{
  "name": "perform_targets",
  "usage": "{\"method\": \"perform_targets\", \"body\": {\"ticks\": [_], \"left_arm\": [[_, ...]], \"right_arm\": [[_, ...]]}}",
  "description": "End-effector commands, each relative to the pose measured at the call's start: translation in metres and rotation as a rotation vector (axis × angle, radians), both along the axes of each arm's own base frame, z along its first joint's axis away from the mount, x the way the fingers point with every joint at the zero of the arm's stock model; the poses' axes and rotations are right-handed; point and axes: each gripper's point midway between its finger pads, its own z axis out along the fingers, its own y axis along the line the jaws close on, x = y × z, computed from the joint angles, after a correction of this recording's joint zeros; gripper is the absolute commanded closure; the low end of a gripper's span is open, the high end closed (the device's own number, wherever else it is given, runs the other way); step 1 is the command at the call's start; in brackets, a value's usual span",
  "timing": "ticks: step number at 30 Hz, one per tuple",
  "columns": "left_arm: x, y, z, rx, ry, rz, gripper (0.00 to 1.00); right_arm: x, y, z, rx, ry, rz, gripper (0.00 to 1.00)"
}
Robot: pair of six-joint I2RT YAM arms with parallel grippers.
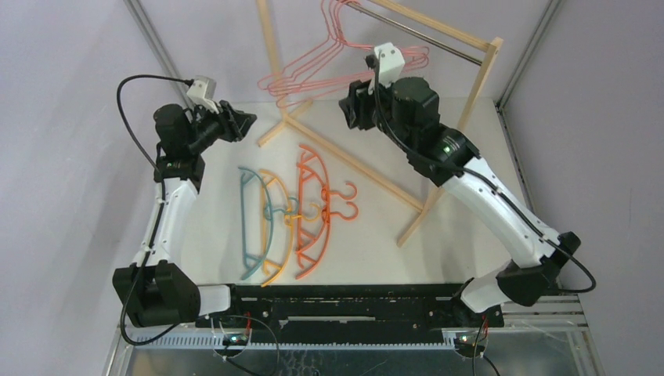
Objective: Organize the hangers
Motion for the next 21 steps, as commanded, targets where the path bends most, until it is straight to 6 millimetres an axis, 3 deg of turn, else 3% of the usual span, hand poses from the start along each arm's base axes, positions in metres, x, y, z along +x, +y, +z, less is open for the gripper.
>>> {"method": "perform_targets", "body": {"ticks": [1, 7, 12, 21], "left_arm": [[-0.025, -0.006, -0.01, 0.004, 0.075, -0.028, 0.49], [-0.046, -0.012, -0.049, 0.048, 0.199, 0.054, 0.5], [-0.061, -0.026, -0.082, 0.006, 0.302, 0.144, 0.53], [-0.101, -0.029, -0.163, 0.026, 0.474, 0.498, 0.57]], "right_arm": [[-0.04, -0.008, -0.01, -0.013, 0.06, 0.058, 0.44], [-0.084, -0.001, -0.065, -0.024, 0.217, 0.158, 0.44], [-0.102, 0.006, -0.097, -0.006, 0.322, 0.208, 0.44], [-0.109, 0.005, -0.107, -0.035, 0.343, 0.222, 0.44]]}}
